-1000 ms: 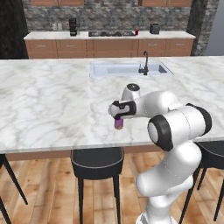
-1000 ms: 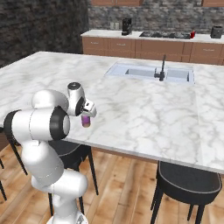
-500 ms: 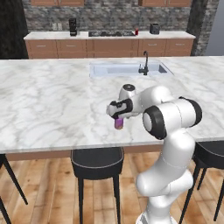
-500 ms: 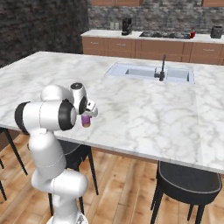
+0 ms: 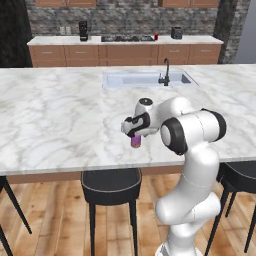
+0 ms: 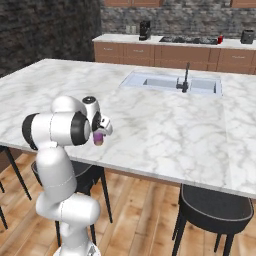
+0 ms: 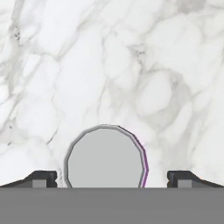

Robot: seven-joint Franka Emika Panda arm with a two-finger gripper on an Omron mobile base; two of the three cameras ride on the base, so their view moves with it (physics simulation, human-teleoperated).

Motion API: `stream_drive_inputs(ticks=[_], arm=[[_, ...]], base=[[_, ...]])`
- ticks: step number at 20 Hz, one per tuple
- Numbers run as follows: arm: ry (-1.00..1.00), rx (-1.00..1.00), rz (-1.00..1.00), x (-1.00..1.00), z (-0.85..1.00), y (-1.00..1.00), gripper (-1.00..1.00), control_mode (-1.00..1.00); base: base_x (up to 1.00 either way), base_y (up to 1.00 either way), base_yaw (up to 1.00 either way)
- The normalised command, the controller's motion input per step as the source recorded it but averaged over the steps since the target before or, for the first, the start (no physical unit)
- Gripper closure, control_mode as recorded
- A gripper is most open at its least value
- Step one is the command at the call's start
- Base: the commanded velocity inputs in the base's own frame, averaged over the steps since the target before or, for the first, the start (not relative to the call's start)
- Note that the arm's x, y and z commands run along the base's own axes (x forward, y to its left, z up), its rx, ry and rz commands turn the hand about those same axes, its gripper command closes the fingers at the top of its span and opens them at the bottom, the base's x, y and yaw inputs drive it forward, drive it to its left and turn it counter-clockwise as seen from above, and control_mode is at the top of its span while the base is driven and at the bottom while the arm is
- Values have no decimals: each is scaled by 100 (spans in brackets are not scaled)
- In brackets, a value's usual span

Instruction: Four empty soda cans are scattered around the kitchen. Gather all the cans and cluster them next to the stove for recycling.

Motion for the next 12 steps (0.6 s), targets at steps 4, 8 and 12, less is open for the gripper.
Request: stream_drive_inputs(ticks=[4,8,12], arm=[[2,0,0,10,-21,1,-100,-100],[0,0,0,16,-13,0,100,-100],[4,0,0,0,-1,1,100,-100]], base=[[0,0,0],[0,0,0],[0,0,0]])
